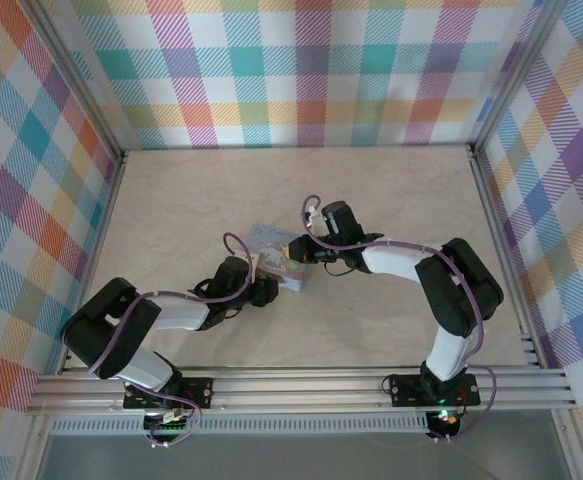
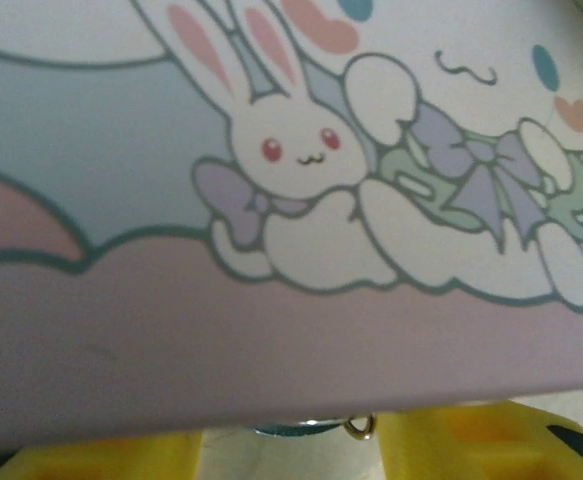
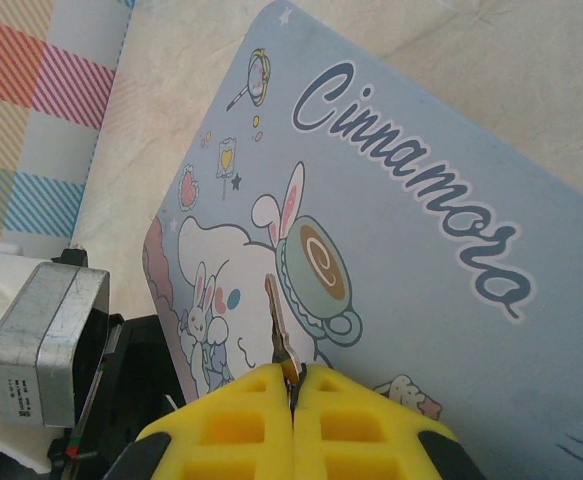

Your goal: Unlock the padlock with the key

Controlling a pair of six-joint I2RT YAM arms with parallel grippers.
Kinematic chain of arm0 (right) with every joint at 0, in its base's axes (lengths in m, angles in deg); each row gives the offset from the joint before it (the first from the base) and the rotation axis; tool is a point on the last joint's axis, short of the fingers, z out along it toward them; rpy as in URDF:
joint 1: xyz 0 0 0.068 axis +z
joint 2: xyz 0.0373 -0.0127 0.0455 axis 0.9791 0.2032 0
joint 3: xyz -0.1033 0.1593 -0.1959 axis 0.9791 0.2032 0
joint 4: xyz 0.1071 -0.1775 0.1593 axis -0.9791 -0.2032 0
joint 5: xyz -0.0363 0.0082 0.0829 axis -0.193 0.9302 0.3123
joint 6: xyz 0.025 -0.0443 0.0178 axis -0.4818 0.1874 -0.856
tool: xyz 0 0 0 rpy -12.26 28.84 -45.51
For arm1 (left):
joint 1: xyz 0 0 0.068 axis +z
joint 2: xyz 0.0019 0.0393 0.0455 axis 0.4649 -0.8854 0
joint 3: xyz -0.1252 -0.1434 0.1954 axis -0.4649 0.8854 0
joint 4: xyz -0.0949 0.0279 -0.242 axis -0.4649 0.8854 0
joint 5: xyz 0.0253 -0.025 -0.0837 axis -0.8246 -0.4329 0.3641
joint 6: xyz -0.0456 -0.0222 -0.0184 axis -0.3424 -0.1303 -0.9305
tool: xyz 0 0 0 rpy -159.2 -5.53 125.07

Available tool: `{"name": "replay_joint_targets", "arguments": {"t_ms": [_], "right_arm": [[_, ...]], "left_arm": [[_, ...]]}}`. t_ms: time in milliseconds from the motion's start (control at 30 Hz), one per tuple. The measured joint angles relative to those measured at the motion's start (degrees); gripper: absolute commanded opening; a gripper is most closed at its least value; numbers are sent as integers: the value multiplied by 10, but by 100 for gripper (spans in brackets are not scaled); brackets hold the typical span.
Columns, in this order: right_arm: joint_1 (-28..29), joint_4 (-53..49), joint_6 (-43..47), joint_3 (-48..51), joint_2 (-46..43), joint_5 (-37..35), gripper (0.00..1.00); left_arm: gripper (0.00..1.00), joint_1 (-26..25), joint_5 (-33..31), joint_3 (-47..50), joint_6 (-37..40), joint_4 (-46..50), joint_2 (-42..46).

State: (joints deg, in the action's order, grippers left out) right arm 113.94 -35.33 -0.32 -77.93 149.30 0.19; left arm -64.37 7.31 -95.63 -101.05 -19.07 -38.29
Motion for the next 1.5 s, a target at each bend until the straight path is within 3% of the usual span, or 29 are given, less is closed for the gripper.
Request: {"name": "replay_joint_targets", "arguments": {"t_ms": [633,1500], "right_arm": [[0,8,0,3,0,-4,0],[0,15,0,4,0,-6,0]], "left_arm": [[34,-30,-18,-10,-32,-34,-26],[34,-37,-74,3,-119,-61,-19]]}}
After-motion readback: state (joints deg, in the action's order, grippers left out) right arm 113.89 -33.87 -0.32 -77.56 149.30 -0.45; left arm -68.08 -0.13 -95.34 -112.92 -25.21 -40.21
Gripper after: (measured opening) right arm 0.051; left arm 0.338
